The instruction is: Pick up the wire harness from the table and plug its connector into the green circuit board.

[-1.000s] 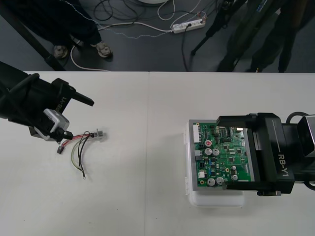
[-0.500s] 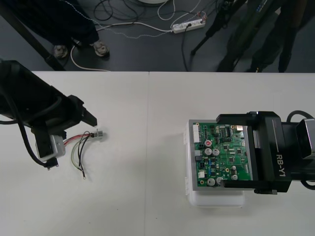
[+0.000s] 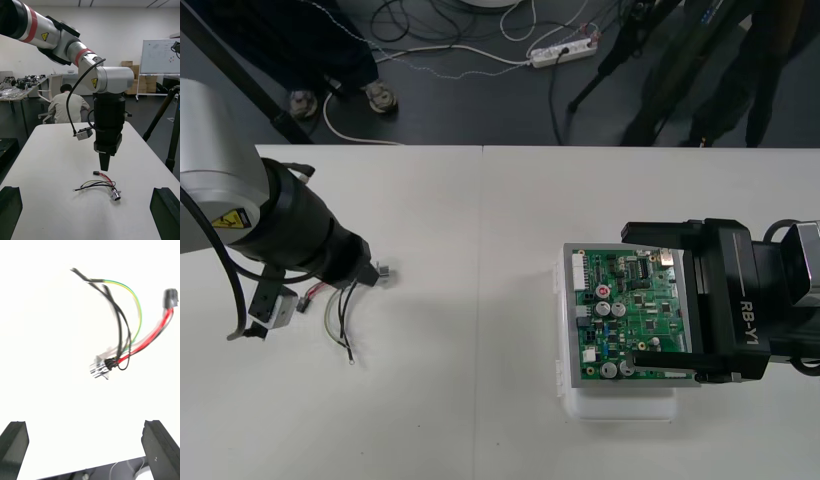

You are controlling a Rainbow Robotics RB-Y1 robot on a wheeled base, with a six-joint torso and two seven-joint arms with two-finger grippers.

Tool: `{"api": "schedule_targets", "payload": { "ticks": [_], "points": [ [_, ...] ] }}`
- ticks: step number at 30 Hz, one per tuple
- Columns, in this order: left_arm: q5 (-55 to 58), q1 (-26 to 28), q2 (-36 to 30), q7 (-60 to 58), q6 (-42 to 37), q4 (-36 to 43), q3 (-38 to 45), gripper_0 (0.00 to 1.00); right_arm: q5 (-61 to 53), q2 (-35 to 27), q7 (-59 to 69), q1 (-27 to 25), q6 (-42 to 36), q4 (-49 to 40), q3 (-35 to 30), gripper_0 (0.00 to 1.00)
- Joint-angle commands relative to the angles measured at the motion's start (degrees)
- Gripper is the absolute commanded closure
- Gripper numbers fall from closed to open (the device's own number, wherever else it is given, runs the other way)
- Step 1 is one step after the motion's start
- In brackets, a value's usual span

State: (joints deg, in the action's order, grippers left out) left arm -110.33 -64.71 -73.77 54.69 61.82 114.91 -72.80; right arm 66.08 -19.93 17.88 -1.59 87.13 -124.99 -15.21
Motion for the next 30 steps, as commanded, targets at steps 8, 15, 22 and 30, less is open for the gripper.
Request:
{"api": "schedule_targets", "payload": {
  "ticks": [8, 15, 22, 30],
  "points": [
    [6.35, -14.66, 10.22, 10.79, -12.51, -15.33, -19.49, 0.11, 0.19, 0.16, 2.77, -0.61, -0.47, -0.6, -0.44, 0.0],
    [10.83, -14.57, 15.76, 21.86, -12.6, -24.91, -19.75, 0.12, 0.11, 0.16, 3.04, -0.7, -0.55, -0.51, -0.44, 0.0],
    [11.36, -14.57, 19.28, 31.71, -14.97, -30.8, -21.6, 0.12, 0.19, 0.16, 3.39, -0.61, -0.55, -0.51, -0.44, 0.0],
    [13.03, -14.57, 22.88, 38.47, -17.34, -36.16, -24.85, 0.12, 0.19, 0.16, 3.39, -0.61, -0.55, -0.51, -0.44, 0.0]
  ]
}}
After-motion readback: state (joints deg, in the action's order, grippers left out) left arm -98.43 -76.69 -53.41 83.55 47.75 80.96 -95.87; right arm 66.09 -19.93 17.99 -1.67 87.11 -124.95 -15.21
